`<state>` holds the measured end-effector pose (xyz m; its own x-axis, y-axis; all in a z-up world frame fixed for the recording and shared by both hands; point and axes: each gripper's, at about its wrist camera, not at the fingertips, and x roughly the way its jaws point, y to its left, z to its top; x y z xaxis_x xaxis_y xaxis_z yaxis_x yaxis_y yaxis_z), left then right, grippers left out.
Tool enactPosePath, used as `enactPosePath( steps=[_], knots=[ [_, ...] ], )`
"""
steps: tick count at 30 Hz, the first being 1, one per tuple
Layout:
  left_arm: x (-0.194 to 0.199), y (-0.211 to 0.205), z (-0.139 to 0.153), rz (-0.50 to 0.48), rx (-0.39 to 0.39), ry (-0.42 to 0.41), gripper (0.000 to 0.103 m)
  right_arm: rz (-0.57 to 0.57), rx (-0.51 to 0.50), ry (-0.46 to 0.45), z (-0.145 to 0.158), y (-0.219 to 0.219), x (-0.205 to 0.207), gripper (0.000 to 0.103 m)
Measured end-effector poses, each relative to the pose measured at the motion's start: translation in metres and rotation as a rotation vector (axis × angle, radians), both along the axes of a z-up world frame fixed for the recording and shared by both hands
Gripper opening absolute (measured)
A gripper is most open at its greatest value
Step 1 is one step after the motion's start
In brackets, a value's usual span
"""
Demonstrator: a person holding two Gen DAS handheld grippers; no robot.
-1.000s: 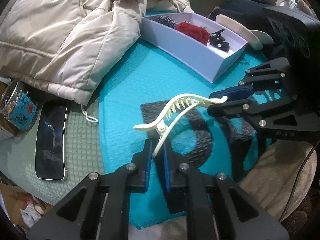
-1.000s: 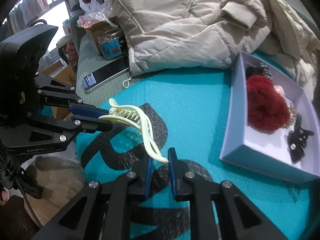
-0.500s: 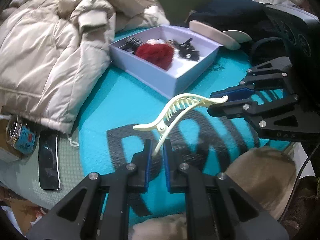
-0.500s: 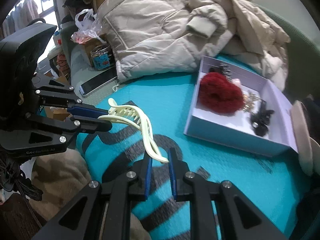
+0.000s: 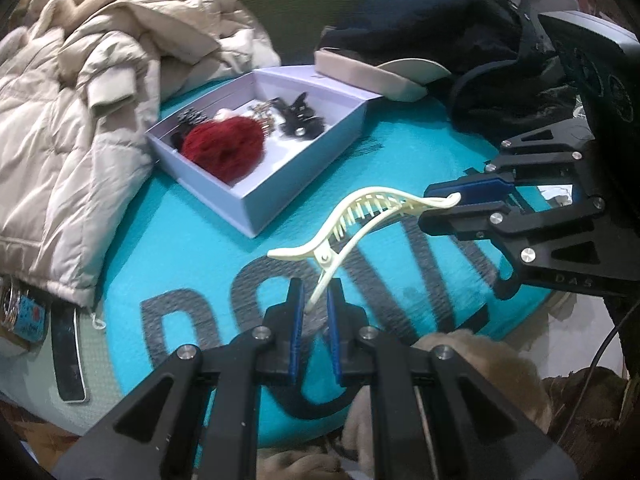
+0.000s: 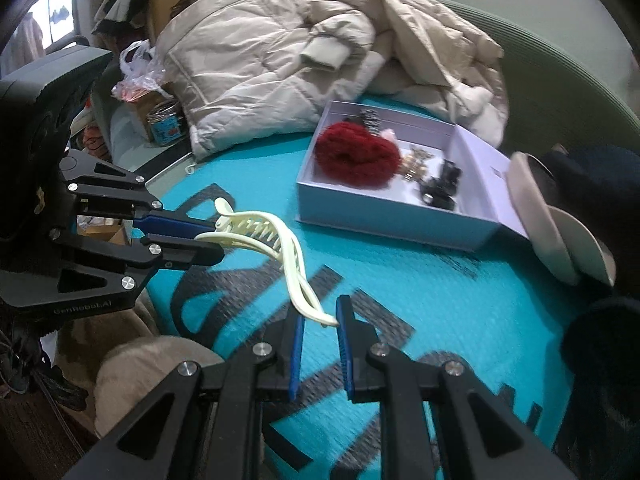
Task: Organize objects
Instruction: 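Lift and carry the yellow claw clip with both grippers toward the white box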
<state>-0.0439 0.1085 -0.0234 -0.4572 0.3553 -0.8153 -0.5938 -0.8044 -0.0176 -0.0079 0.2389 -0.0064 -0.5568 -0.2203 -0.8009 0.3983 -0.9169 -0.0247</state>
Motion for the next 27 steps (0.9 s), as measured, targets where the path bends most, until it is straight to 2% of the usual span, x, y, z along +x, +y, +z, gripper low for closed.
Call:
enactPosePath(
  steps=[11,27],
  knots=[
    [-0.019,0.040,-0.005,-0.040,-0.004,-0.017,0.010,-0.047,0.008,0.005,-0.001,0.030,-0.004,0.015],
    [-0.078,0.057,-0.008,-0.023,-0.031,-0.012,0.010,-0.047,-0.013,0.022,-0.004,0.049,-0.056,0.015]
  ],
)
